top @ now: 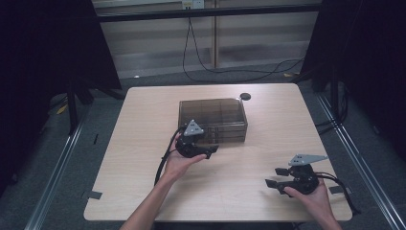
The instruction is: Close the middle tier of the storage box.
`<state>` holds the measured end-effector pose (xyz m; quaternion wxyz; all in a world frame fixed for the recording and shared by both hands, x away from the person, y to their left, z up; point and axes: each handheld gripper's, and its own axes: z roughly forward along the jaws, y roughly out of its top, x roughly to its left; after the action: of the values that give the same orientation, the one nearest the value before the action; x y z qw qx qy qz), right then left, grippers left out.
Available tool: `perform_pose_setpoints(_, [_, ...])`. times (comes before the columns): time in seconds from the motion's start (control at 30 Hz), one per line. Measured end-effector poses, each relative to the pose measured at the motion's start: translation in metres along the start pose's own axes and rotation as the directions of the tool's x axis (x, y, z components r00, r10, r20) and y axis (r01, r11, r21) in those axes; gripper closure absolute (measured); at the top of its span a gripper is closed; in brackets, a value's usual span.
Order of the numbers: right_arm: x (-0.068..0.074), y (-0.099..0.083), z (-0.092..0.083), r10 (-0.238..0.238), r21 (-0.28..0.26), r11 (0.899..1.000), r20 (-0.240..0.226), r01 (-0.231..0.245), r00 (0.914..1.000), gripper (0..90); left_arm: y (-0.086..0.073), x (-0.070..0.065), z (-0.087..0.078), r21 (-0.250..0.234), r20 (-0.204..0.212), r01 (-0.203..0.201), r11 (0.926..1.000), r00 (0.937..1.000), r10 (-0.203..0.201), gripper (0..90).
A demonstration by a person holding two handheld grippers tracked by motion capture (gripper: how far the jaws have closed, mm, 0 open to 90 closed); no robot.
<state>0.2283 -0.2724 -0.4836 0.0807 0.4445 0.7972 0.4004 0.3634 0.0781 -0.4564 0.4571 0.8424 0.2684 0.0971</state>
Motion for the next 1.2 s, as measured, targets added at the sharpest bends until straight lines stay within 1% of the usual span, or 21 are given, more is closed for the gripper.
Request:
perform_pose_setpoints(0.03, [0.000, 0.000, 0.000, 0.003, -0.001, 1.000, -0.001, -0.003, 1.0000, 34.0, 0.000, 0.000, -0.001, 0.002, 0.004, 0.002, 1.0000, 1.0000, -0.002, 24.7])
perform_pose_setpoints(0.1, [0.000, 0.000, -0.001, 0.004, -0.004, 1.000, -0.003, -0.004, 1.0000, 33.4, 0.000, -0.001, -0.004, 0.005, -0.004, -0.007, 1.0000, 1.0000, 0.007, 23.3])
perform_pose_setpoints(0.13, [0.000, 0.000, -0.001, 0.003, -0.004, 1.000, -0.003, -0.003, 1.0000, 33.2, 0.000, -0.001, -0.005, 0.000, 0.001, -0.010, 1.0000, 1.0000, 0.010, 22.6])
perform_pose_setpoints(0.23, [0.000, 0.000, -0.001, 0.004, -0.007, 1.000, -0.003, -0.004, 1.0000, 32.6, 0.000, -0.004, -0.009, 0.008, -0.007, -0.031, 0.9995, 0.9995, 0.031, 21.1])
perform_pose_setpoints(0.27, [0.000, 0.000, -0.001, 0.005, -0.006, 1.000, -0.003, -0.005, 1.0000, 32.5, -0.001, -0.005, -0.010, 0.001, 0.000, -0.031, 0.9995, 0.9995, 0.031, 20.9])
perform_pose_setpoints(0.37, [0.000, 0.000, -0.002, 0.008, -0.006, 1.000, -0.001, -0.008, 1.0000, 32.1, -0.003, -0.008, -0.012, -0.003, -0.015, -0.046, 0.9990, 0.9989, 0.046, 17.7])
perform_pose_setpoints(0.43, [0.000, 0.000, -0.002, 0.012, -0.010, 1.000, -0.002, -0.012, 0.9999, 32.1, -0.005, -0.009, -0.016, -0.013, -0.024, -0.028, 0.9995, 0.9993, 0.028, 14.3])
perform_pose_setpoints(0.47, [0.000, 0.000, -0.003, 0.010, -0.009, 1.000, -0.002, -0.010, 0.9999, 32.1, -0.005, -0.009, -0.018, -0.007, -0.030, -0.037, 0.9993, 0.9989, 0.037, 14.3])
perform_pose_setpoints(0.5, [0.000, 0.000, -0.003, 0.010, -0.010, 1.000, -0.001, -0.010, 1.0000, 32.0, -0.006, -0.009, -0.019, -0.020, -0.026, -0.024, 0.9995, 0.9994, 0.024, 14.4])
perform_pose_setpoints(0.53, [0.000, 0.000, -0.003, 0.008, -0.011, 1.000, -0.002, -0.008, 1.0000, 31.8, -0.007, -0.008, -0.022, -0.023, -0.028, -0.025, 0.9994, 0.9993, 0.024, 13.7])
perform_pose_setpoints(0.57, [0.000, 0.000, -0.003, 0.010, -0.016, 1.000, -0.003, -0.010, 0.9999, 31.1, -0.008, -0.008, -0.024, -0.024, -0.031, -0.017, 0.9996, 0.9994, 0.016, 12.1])
perform_pose_setpoints(0.6, [0.000, 0.000, -0.003, 0.010, -0.016, 1.000, -0.003, -0.010, 0.9999, 31.1, -0.009, -0.008, -0.025, -0.031, -0.024, -0.005, 0.9995, 0.9997, 0.004, 12.1])
perform_pose_setpoints(0.67, [0.000, 0.000, -0.003, 0.007, -0.020, 1.000, -0.005, -0.007, 1.0000, 30.8, -0.012, -0.008, -0.029, -0.021, -0.042, -0.021, 0.9996, 0.9989, 0.020, 11.2])
perform_pose_setpoints(0.7, [-0.001, 0.000, -0.003, 0.009, -0.023, 1.000, -0.003, -0.009, 1.0000, 30.3, -0.014, -0.008, -0.029, -0.021, -0.034, -0.016, 0.9996, 0.9993, 0.015, 10.4])
perform_pose_setpoints(0.73, [0.000, 0.000, -0.004, 0.015, -0.023, 1.000, -0.002, -0.015, 0.9999, 29.9, -0.015, -0.009, -0.030, -0.018, -0.040, -0.013, 0.9998, 0.9991, 0.012, 9.4])
perform_pose_setpoints(0.83, [-0.001, 0.000, -0.004, 0.016, -0.031, 0.999, -0.001, -0.016, 0.9999, 29.2, -0.017, -0.009, -0.036, -0.021, -0.038, -0.015, 0.9997, 0.9992, 0.014, 8.4])
perform_pose_setpoints(0.87, [-0.001, 0.000, -0.004, 0.019, -0.033, 0.999, -0.004, -0.019, 0.9998, 28.7, -0.018, -0.009, -0.038, -0.026, -0.042, -0.007, 0.9996, 0.9991, 0.006, 8.1])
perform_pose_setpoints(0.93, [-0.001, 0.000, -0.005, 0.021, -0.035, 0.999, 0.000, -0.021, 0.9998, 27.7, -0.020, -0.010, -0.042, -0.026, -0.046, -0.007, 0.9996, 0.9989, 0.006, 7.5])
perform_pose_setpoints(1.0, [-0.001, 0.000, -0.005, 0.021, -0.036, 0.999, 0.001, -0.021, 0.9998, 26.7, -0.022, -0.010, -0.045, -0.030, -0.049, -0.018, 0.9994, 0.9987, 0.017, 6.4])
perform_pose_setpoints(1.03, [-0.001, 0.000, -0.005, 0.020, -0.038, 0.999, 0.002, -0.020, 0.9998, 26.6, -0.023, -0.010, -0.047, -0.035, -0.048, -0.016, 0.9993, 0.9987, 0.015, 6.0])
perform_pose_setpoints(1.2, [-0.001, 0.000, -0.006, 0.024, -0.044, 0.999, 0.007, -0.023, 0.9997, 24.9, -0.028, -0.012, -0.054, -0.033, -0.065, -0.036, 0.9988, 0.9973, 0.034, 6.0])
